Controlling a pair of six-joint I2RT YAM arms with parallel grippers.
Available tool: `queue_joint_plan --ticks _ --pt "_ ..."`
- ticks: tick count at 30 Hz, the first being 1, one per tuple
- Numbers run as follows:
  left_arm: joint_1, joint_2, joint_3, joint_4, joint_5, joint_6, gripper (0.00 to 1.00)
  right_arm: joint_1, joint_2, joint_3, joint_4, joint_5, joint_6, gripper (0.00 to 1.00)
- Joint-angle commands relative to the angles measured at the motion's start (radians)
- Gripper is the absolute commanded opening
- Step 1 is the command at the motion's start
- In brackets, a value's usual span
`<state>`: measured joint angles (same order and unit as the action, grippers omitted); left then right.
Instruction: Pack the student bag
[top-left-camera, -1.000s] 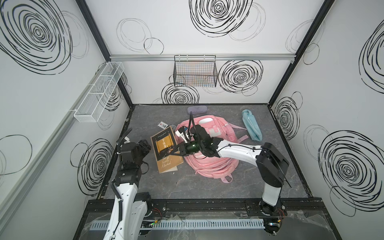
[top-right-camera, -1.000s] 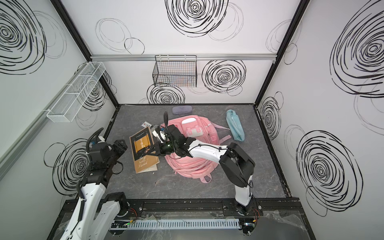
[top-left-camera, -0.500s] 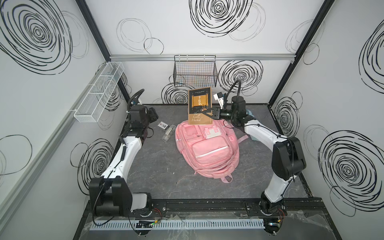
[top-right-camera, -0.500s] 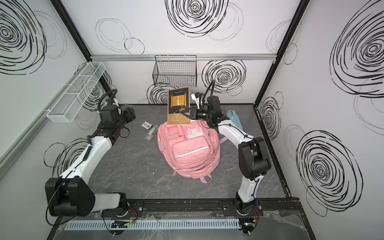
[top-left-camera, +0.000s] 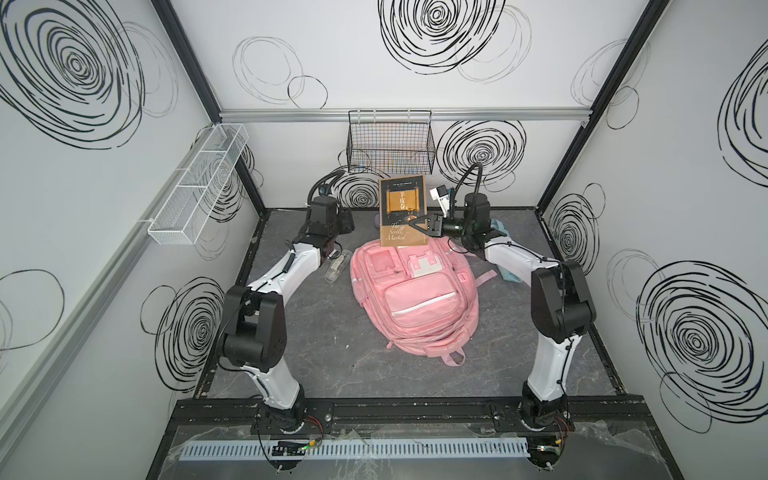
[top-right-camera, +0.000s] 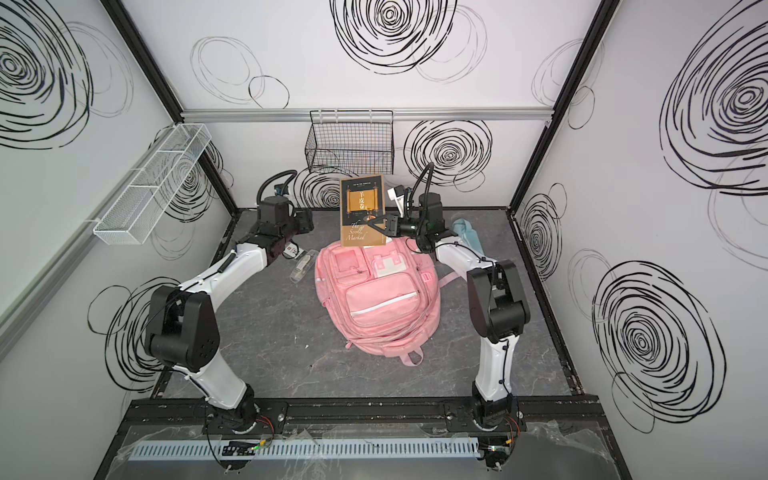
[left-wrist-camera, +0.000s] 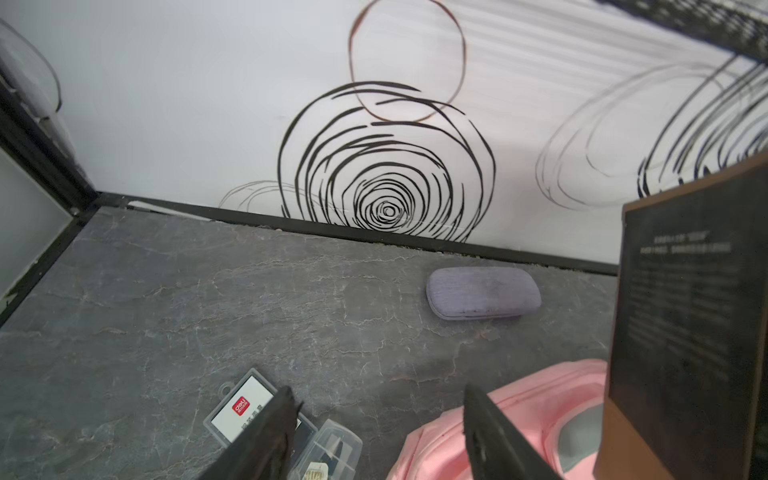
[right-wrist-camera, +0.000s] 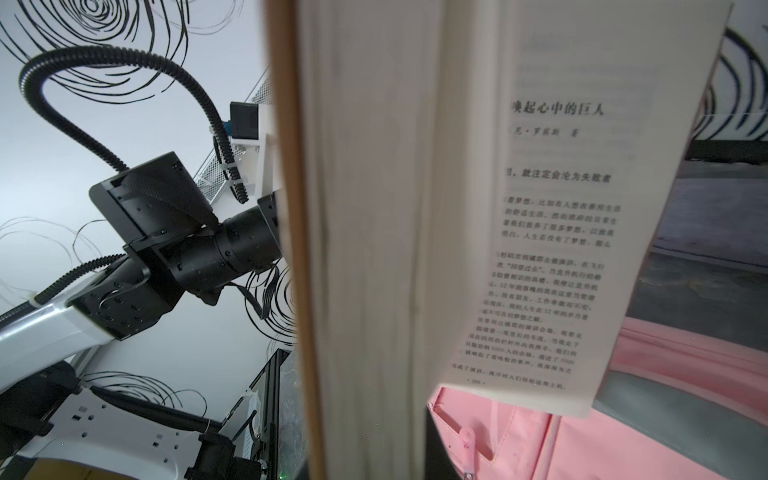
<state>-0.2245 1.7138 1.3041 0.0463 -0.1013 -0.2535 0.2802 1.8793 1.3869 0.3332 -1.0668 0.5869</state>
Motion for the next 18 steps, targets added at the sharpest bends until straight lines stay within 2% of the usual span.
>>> queue_joint_plan --ticks 1,3,5,9,11,15,18 --pt "-0.138 -0.054 -0.045 0.082 0.064 0.09 0.68 -0.043 -0.204 -0.043 -0.062 0.089 -0.012 0.0" --pt "-0.21 -0.07 -0.06 0.09 0.128 0.101 0.69 -0.098 -0.303 -0.134 -0.157 0.155 0.034 0.0" --pt "-0.301 -0.084 -0.082 0.114 0.143 0.109 0.71 -0.163 -0.439 -0.274 -0.205 0.19 0.062 0.0" --pt "-0.429 -0.109 -0.17 0.176 0.231 0.116 0.74 -0.258 -0.7 -0.443 -0.378 0.287 0.029 0.0" --pt "-0.487 -0.145 -0.239 0.226 0.303 0.133 0.77 -0.297 -0.79 -0.467 -0.515 0.309 -0.013 0.0" --pt "-0.619 -0.2 -0.29 0.181 0.293 0.197 0.82 -0.357 -0.891 -0.489 -0.718 0.299 -0.089 0.0" --pt "-0.661 -0.216 -0.321 0.143 0.308 0.171 0.82 -0.36 -0.944 -0.483 -0.804 0.302 -0.106 0.0"
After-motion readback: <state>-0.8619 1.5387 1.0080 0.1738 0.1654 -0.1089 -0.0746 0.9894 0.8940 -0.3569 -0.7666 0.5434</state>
